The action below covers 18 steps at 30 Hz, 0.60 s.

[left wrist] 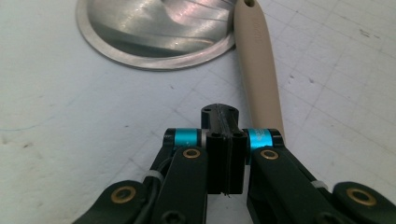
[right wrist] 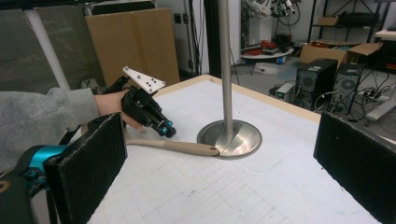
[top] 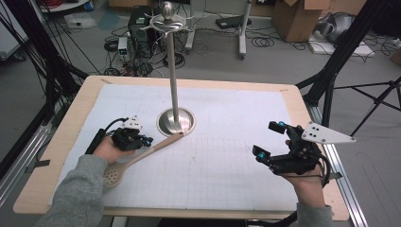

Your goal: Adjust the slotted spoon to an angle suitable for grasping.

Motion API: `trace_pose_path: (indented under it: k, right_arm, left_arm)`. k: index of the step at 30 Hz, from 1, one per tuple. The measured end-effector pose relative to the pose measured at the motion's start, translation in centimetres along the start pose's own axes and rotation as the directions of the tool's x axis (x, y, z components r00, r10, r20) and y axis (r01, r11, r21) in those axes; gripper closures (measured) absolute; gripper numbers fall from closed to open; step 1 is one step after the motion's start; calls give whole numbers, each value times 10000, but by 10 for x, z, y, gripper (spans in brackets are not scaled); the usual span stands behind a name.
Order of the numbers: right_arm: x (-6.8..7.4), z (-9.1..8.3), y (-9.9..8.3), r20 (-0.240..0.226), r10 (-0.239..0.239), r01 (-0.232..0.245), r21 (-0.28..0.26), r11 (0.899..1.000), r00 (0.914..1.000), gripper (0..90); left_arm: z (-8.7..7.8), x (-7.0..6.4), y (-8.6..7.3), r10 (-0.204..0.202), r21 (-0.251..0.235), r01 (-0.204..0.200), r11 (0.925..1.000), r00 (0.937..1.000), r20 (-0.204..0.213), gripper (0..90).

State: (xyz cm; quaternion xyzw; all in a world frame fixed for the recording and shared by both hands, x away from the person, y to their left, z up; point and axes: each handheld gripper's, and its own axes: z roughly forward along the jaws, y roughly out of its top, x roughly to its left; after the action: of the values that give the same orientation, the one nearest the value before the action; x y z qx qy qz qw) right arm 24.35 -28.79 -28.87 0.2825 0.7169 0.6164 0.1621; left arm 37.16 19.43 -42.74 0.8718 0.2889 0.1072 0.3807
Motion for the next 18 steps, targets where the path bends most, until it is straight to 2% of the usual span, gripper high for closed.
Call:
trace_pose_path:
  k: [6,8,12,15,18]
  right_arm:
    - [-1,-1,0,34,6,-6,-61,10000,10000,14]
    - [-1,-2,1,22,-38,38,-84,10000,10000,14]
    - [0,-3,1,6,-36,36,-116,9999,10000,14]
    - [-2,-3,1,23,-24,24,-143,9999,10000,14]
    - [-2,-3,0,28,13,-13,-92,10000,10000,14]
  left_arm:
    - [2,-11,16,206,-84,-207,9997,9997,-88,894]
    - [5,-12,18,228,91,-226,9997,9995,-238,895]
    - [8,-13,18,213,315,-204,9993,9994,-280,894]
    - [9,-12,17,115,254,-110,9996,9998,-186,895]
    - [10,-13,16,237,242,-239,9994,9997,67,895]
